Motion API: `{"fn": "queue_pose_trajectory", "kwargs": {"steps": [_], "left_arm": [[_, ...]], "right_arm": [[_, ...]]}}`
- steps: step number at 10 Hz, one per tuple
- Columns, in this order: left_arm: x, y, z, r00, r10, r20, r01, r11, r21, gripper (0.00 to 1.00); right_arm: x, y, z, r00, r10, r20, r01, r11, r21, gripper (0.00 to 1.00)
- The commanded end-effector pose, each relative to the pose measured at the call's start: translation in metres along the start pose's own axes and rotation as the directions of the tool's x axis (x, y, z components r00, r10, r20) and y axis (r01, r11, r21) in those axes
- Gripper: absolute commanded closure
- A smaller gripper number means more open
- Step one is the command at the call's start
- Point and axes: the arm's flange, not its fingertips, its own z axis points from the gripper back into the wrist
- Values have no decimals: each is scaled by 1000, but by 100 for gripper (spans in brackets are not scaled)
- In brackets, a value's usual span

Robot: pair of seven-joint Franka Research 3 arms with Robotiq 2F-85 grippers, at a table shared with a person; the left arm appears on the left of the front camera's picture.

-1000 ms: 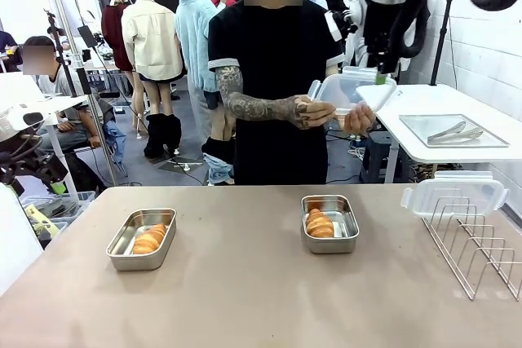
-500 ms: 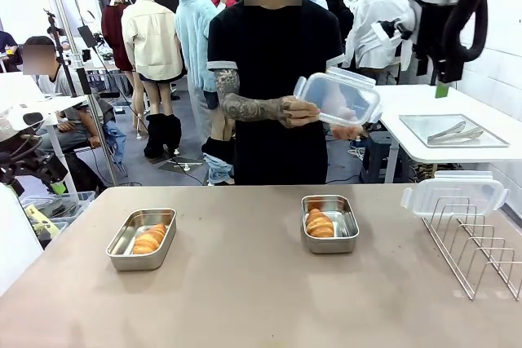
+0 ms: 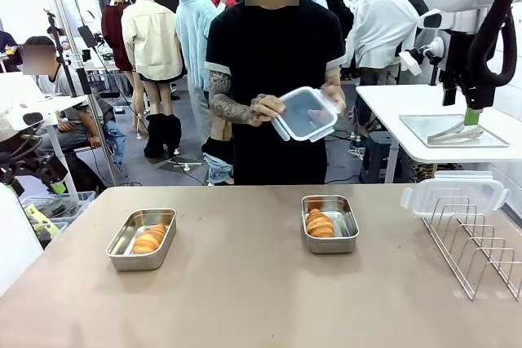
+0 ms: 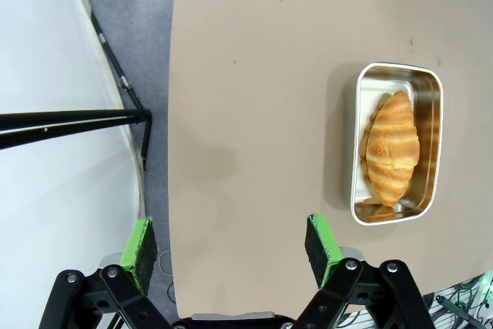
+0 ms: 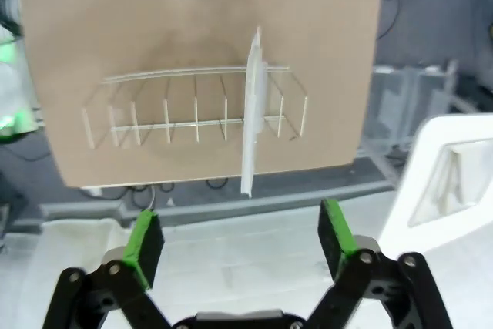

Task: Place the bread in airtight containers.
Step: Pick up one Airtight Container lid and hand it to the human.

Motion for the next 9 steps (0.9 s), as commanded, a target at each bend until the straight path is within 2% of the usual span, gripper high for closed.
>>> {"fn": "queue_pose_trajectory", "kwargs": {"steps": [1,2,3,9], "left_arm": [[-1,1,1,1000,-15,-2,15,1000,-5,0],[-1,1,1,1000,-15,-2,15,1000,-5,0],[-1,1,1,1000,-15,-2,15,1000,-5,0],[-1,1,1,1000,-15,-2,15,1000,-5,0]], "right_arm": [[-8,11,-11,997,4,71,-3,1000,-8,0],[-11,11,-16,997,-13,82,14,1000,-6,0],[-5,2,-4,1000,-10,20,10,1000,5,0],[-5,2,-4,1000,-10,20,10,1000,5,0]]}}
